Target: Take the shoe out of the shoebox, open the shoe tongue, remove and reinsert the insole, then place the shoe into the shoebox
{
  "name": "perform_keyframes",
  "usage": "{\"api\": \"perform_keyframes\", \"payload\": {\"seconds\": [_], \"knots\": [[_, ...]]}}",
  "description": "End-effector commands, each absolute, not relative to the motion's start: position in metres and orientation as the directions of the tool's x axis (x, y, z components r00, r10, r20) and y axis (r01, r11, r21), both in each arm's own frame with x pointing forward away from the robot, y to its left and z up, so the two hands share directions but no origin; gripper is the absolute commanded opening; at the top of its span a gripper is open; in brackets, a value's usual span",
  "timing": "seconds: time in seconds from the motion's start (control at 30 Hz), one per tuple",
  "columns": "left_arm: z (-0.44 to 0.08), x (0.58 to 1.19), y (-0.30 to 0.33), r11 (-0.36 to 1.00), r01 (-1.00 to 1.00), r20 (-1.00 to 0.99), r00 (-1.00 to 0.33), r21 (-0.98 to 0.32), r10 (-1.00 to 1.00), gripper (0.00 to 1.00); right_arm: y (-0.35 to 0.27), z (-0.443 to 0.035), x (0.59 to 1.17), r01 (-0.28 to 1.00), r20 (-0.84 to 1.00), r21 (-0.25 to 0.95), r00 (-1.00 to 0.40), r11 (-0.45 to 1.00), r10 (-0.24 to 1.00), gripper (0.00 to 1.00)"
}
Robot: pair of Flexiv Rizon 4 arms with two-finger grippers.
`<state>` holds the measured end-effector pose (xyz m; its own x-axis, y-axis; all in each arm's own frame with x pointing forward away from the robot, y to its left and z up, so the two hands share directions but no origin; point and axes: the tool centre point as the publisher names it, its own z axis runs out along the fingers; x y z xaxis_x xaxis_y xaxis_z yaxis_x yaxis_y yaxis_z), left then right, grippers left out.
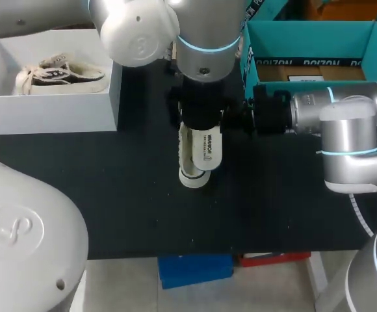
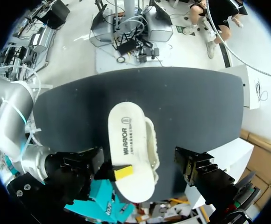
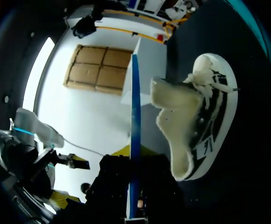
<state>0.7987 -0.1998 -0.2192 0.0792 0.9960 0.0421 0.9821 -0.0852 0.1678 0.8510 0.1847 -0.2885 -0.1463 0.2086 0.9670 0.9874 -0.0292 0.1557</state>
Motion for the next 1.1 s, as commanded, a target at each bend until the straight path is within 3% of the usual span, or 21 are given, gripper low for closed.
{"api": "perform_keyframes", "payload": {"seconds": [0.03,0.73,1.1], "knots": [[-0.219,0.818,-0.199,-0.089,0.984,0.042,0.084,0.151,0.996,1.00,0.185,-0.288,0.851,0.988,0.966,0.155,-0.145,-0.029,0.212,0.00],[-0.217,0.928,-0.203,-0.045,0.988,-0.011,0.048,0.149,0.999,1.00,0.185,-0.288,0.851,0.988,0.966,0.155,-0.145,-0.029,0.212,0.00],[-0.223,0.950,-0.199,-0.010,0.990,-0.047,0.017,0.142,0.999,1.00,0.185,-0.288,0.851,0.988,0.966,0.155,-0.145,-0.029,0.212,0.00]]}}
